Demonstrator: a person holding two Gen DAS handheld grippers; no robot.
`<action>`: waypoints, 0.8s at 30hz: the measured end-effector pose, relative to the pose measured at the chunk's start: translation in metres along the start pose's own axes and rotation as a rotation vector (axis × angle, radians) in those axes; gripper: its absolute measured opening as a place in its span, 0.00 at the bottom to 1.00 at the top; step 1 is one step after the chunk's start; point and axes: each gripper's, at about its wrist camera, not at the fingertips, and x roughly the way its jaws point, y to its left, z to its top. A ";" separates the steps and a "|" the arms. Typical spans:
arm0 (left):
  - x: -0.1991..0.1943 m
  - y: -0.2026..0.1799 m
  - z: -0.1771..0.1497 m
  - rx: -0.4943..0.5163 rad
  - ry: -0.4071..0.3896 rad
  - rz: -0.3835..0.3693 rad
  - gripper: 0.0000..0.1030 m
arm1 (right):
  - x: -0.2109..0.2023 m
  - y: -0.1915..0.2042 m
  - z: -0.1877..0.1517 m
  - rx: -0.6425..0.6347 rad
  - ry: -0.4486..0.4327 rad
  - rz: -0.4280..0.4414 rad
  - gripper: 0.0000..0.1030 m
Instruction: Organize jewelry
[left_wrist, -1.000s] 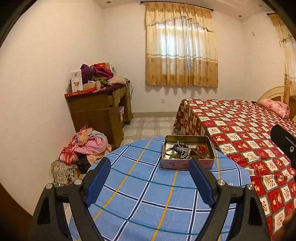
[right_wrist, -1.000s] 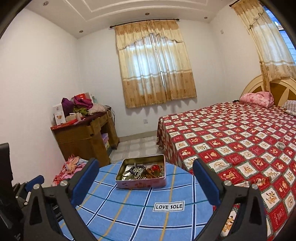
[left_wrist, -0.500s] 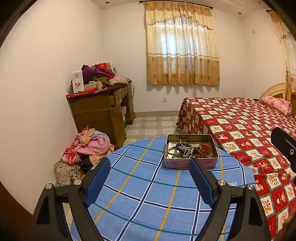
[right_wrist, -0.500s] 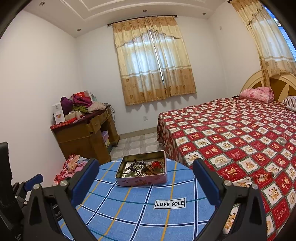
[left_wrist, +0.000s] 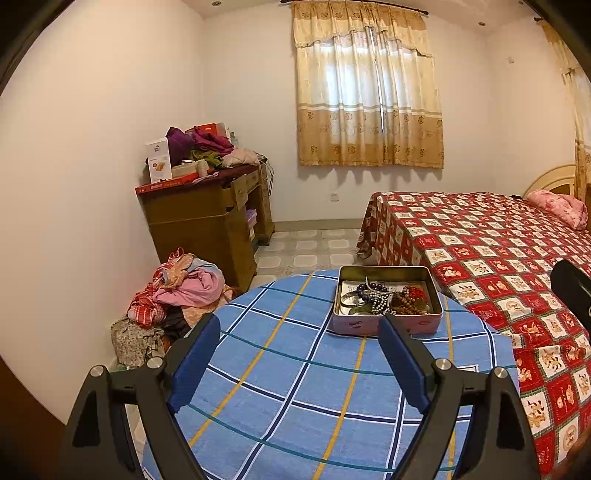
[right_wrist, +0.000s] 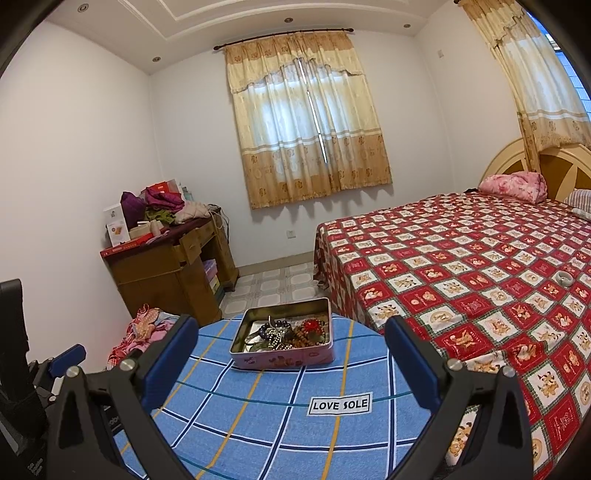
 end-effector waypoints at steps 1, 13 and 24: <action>0.000 0.000 0.000 0.001 0.001 0.002 0.84 | 0.000 0.001 -0.001 0.001 0.001 0.001 1.00; 0.005 -0.004 0.000 0.014 0.009 0.011 0.85 | 0.003 0.001 -0.005 0.006 0.008 -0.001 1.00; 0.019 -0.008 -0.001 0.002 0.048 0.043 0.85 | 0.004 -0.002 -0.009 0.006 0.016 -0.005 1.00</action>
